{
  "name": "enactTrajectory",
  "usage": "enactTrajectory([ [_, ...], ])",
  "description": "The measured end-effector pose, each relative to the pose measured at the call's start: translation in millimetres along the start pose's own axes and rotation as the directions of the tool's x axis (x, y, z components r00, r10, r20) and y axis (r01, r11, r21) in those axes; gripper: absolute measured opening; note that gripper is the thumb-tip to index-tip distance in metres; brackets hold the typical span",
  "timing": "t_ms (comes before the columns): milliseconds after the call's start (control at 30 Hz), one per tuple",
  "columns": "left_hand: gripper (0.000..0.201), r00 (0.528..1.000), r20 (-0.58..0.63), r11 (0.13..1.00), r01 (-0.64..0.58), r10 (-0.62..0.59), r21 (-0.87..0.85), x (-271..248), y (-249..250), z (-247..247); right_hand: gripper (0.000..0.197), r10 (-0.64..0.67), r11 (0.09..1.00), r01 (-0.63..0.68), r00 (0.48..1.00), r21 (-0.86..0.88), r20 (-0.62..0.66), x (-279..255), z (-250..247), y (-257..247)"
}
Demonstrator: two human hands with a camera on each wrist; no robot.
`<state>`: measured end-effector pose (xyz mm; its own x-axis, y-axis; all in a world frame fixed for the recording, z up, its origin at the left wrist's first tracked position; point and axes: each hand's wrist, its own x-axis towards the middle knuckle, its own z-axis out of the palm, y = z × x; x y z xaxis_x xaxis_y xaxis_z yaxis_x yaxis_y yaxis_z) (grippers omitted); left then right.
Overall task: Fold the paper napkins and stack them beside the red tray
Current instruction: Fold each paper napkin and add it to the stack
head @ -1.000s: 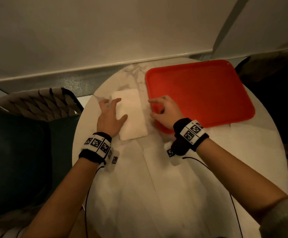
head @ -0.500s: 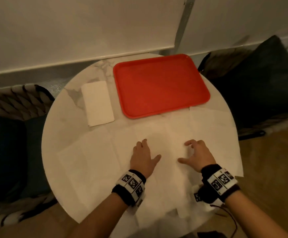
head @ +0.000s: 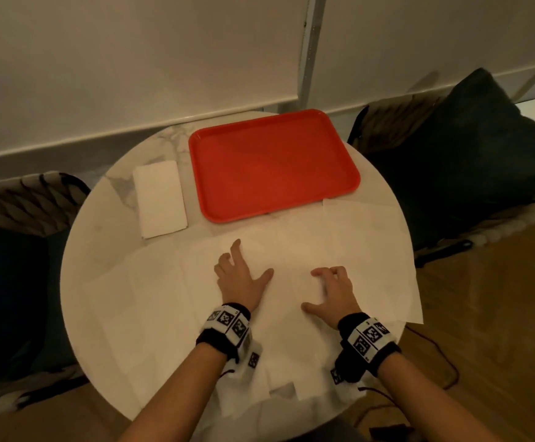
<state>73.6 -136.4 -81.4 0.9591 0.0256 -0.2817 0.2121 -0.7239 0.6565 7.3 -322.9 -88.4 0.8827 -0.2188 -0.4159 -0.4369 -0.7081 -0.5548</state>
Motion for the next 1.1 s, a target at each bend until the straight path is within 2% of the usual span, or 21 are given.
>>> enactTrajectory([
  [67, 0.09, 1.0, 0.008, 0.999, -0.008, 0.009, -0.037, 14, -2, -1, 0.067, -0.009, 1.0, 0.009, 1.0, 0.002, 0.006, 0, 0, 1],
  [233, 0.076, 0.998, 0.05, 0.945, 0.04, -0.025, -0.326, 35, -4, -4, 0.064, -0.014, 1.0, 0.014, 1.0, 0.012, 0.009, 1, 1, 4],
  [300, 0.074, 0.998, 0.062, 0.938, 0.049, -0.029, -0.343, 38, -3, -4, 0.064, -0.012, 1.0, 0.012, 1.0, 0.025, 0.006, 2, 1, 4],
  [333, 0.073, 0.999, 0.049, 0.963, 0.017, -0.004, -0.27, 40, -2, -3, 0.063, -0.011, 1.0, 0.011, 1.0, 0.028, 0.005, 2, 1, 5],
  [400, 0.071, 0.995, 0.043, 0.994, -0.092, 0.09, 0.053, 45, -2, 0, 0.063, -0.014, 1.0, 0.014, 1.0, 0.025, 0.006, 3, 1, 6],
  [433, 0.073, 0.987, 0.073, 0.962, -0.156, 0.143, 0.222, 47, -1, 1, 0.063, -0.018, 1.0, 0.018, 1.0, 0.024, 0.007, 4, 1, 6],
  [500, 0.082, 0.964, 0.167, 0.868, -0.26, 0.207, 0.423, 54, 5, 4, 0.063, -0.029, 0.999, 0.028, 1.0, 0.023, 0.006, 4, 1, 6],
  [567, 0.091, 0.94, 0.246, 0.8, -0.333, 0.238, 0.499, 61, 13, 5, 0.064, -0.041, 0.999, 0.041, 0.999, 0.014, 0.003, 4, 2, 8],
  [633, 0.096, 0.929, 0.287, 0.773, -0.357, 0.234, 0.524, 68, 21, 3, 0.064, -0.049, 0.999, 0.049, 0.999, 0.016, -0.006, 4, 3, 8],
  [733, 0.094, 0.936, 0.281, 0.761, -0.34, 0.214, 0.553, 73, 30, 1, 0.063, -0.05, 0.998, 0.051, 0.999, 0.027, -0.015, 4, 4, 9],
  [833, 0.09, 0.939, 0.243, 0.736, -0.342, 0.244, 0.584, 71, 35, 1, 0.062, -0.054, 0.998, 0.055, 0.998, 0.043, -0.023, 4, 3, 10],
  [900, 0.079, 0.937, 0.187, 0.757, -0.35, 0.297, 0.552, 66, 35, -1, 0.062, -0.052, 0.997, 0.054, 0.998, 0.06, -0.019, 4, 2, 10],
  [967, 0.054, 0.925, 0.129, 0.826, -0.377, 0.357, 0.42, 59, 33, -5, 0.061, -0.052, 0.996, 0.052, 0.999, 0.071, -0.003, 3, 0, 9],
  [1033, 0.026, 0.931, 0.093, 0.926, -0.361, 0.352, 0.107, 48, 34, -14, 0.061, -0.06, 0.992, 0.064, 0.998, 0.113, -0.034, -1, -9, 5],
  [1100, 0.018, 0.935, 0.125, 0.932, -0.305, 0.332, -0.194, 35, 39, -27, 0.07, -0.064, 0.979, 0.093, 0.985, 0.182, -0.16, -3, -28, -2],
])
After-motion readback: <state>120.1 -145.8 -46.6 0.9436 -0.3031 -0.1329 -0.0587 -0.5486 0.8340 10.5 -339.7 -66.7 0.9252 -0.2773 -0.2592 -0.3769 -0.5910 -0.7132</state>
